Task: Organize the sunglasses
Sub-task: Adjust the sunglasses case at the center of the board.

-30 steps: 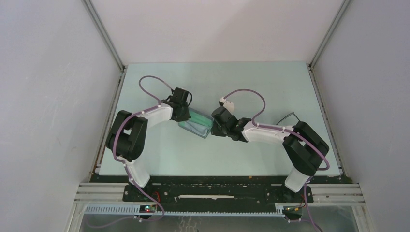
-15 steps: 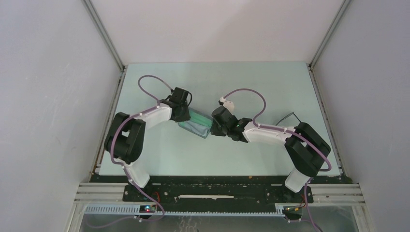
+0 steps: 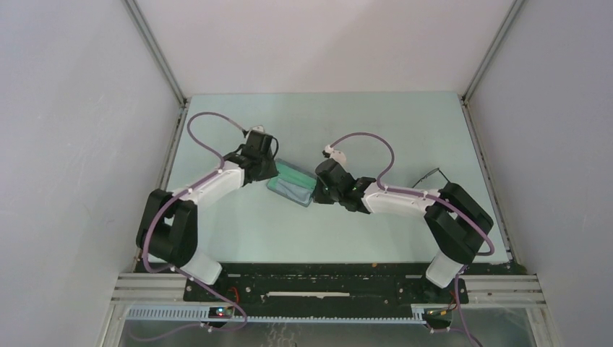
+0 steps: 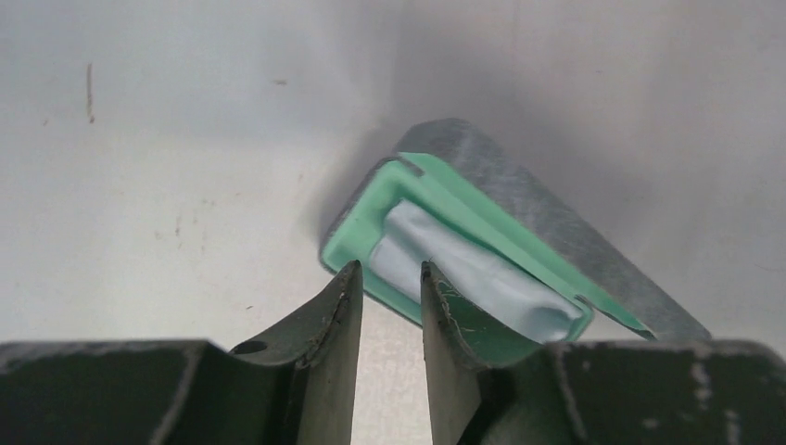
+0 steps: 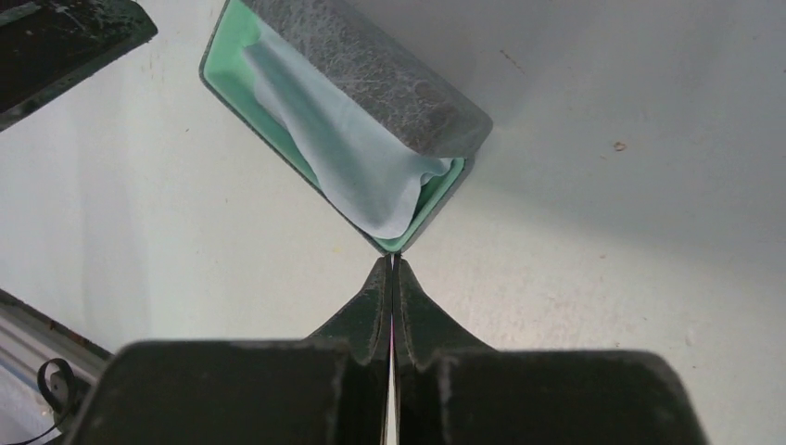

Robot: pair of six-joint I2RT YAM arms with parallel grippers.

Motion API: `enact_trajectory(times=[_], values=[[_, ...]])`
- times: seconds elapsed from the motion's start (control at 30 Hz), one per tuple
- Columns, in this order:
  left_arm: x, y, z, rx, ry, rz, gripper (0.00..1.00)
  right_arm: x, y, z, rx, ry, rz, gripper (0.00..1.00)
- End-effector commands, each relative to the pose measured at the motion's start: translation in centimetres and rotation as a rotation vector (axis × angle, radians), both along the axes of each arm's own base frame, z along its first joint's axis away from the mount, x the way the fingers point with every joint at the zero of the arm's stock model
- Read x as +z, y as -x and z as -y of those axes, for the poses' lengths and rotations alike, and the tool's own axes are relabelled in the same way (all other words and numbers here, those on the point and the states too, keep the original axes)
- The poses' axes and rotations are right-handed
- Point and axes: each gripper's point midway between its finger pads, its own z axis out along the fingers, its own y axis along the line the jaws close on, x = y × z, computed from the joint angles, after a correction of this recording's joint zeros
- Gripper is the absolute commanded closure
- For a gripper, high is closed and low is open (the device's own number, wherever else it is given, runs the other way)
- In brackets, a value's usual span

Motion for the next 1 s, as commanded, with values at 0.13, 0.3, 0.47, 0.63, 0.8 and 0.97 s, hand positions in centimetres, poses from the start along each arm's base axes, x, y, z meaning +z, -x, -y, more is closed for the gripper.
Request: enact_trajectory(times=[0.13, 0.3, 0.47, 0.63, 0.8, 0.97], values=[[-3.9, -0.8, -4.6, 0.203, 0.041, -0.114, 0.68, 0.2, 0.4, -1.3, 0.045, -0.018, 0.002, 1.00], [-6.4, -2.6, -5.0, 0.215, 0.063, -0.185, 0.70, 0.8, 0.4, -0.6, 0.037, -0.002, 0.017, 1.00], [-7.5, -2.0, -2.9, 0.147, 0.089, -0.216, 0.72, 1.3, 0.5, 0.5, 0.019, 0.021, 0.027, 0.99], [-7.3, 0.4, -1.1, 0.084, 0.088, -0.215, 0.72, 2.1, 0.3, 3.0, -0.017, 0.000, 0.017, 0.96], [-7.9, 4.5, 0.9, 0.019, 0.088, -0.243, 0.73, 2.7, -0.7, 7.7, -0.116, 0.013, 0.027, 0.94], [-7.7, 7.9, 3.9, -0.065, 0.112, -0.260, 0.73, 2.3, -1.8, 13.2, -0.226, 0.055, 0.019, 0.91]])
